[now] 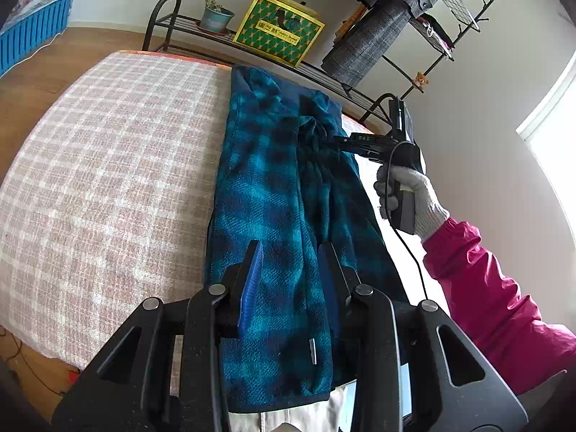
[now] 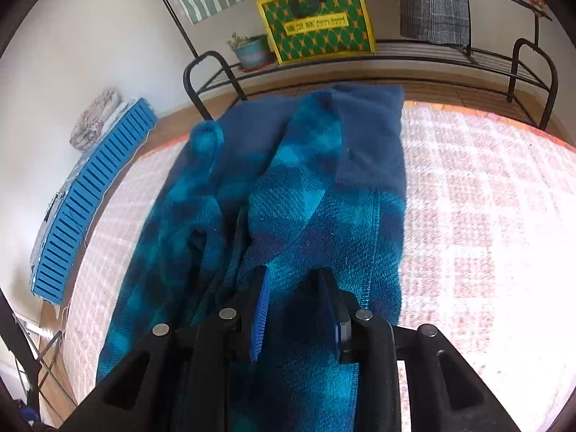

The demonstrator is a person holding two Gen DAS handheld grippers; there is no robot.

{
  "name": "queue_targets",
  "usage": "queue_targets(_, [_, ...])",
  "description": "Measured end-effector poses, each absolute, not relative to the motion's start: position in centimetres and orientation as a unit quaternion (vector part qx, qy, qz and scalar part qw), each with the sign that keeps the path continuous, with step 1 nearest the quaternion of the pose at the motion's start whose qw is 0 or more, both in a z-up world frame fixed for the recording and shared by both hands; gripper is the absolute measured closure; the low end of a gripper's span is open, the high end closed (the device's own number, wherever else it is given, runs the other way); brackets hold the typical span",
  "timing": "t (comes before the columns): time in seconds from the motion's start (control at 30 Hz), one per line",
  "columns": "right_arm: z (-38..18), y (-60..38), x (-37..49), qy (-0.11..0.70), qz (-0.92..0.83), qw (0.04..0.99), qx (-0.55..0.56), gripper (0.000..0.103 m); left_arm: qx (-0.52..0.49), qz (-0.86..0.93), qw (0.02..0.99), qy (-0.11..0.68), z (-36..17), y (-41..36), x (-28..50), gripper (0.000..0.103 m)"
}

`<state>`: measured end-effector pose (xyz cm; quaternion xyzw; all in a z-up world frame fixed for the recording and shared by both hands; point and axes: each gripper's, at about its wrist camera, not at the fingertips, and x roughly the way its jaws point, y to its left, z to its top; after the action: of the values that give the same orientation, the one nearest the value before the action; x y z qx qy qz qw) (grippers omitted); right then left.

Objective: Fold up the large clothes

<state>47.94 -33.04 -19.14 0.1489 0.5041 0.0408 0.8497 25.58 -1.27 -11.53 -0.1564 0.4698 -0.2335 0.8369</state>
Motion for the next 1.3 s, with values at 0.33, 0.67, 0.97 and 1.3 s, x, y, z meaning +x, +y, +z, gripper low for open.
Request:
queue_targets(0.33, [-12.5, -34.7, 41.4, 0.468, 0.046, 0.860, 0.197, 0.073, -0.147, -0.212, 0.839, 0.480, -13.3, 0.1, 25.2, 0.064])
queue_targets(0.67, [-6.4, -31.6, 23.6, 0.453, 0.091, 0.876, 0.142, 0.069, -0.167, -0.275, 0.800, 0.506, -15.3, -2.0, 22.6, 0.064])
queue_targets(0.97, [-14.2, -31.9, 14.4, 0.514, 0.062, 0.830, 0.210, 0.054, -0.149, -0.336, 0.753, 0.546, -17.5, -9.8, 19.2, 0.063])
queue_targets(1.3, [-16.8, -30.5, 11.4, 0.519, 0.087, 0.820, 0.225, 0.051, -0.144, -0.321, 0.740, 0.574, -19.2, -12.1, 18.7, 0.063])
